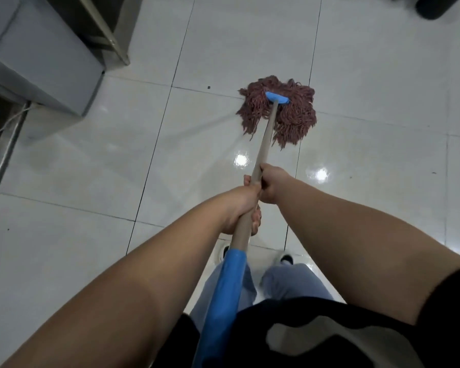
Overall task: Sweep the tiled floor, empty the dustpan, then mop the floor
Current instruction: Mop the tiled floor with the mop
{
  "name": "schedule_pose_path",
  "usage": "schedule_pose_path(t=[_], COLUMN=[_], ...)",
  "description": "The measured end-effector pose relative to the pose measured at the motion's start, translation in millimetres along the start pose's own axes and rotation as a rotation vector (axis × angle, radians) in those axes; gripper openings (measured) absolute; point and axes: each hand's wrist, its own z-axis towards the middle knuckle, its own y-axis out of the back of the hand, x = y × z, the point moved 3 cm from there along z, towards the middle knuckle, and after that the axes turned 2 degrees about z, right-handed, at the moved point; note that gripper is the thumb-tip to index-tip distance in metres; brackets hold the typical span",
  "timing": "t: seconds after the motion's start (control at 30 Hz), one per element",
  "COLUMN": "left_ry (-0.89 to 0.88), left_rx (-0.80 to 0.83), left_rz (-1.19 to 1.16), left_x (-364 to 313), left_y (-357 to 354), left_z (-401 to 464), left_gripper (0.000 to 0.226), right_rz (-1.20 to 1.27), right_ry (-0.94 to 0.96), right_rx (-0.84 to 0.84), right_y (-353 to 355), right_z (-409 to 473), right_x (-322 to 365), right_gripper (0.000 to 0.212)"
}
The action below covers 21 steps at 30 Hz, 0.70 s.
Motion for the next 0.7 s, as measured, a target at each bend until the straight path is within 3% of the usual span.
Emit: schedule_pose_path(t=[0.27, 0.53, 0.7], left_ry=[0.043, 0.130, 0.191], left_rx=[-0.093, -0.201, -0.215], left_rz=[0.047, 0.033, -0.070], left_x=[-68, -114, -109], left_y=[-1, -55, -67], left_z=[17, 58, 65], left_gripper=[0.052, 0.040, 0.045], right_rz=[-0.149, -0.293, -0.373], right_ry=[-0.150, -0.160, -0.139], right_rx=[-0.042, -0.170, -0.173], right_y=[-14, 21, 30], right_z=[51, 109, 122], right_x=[77, 162, 170], right_gripper=[0.040, 0.040, 0.037])
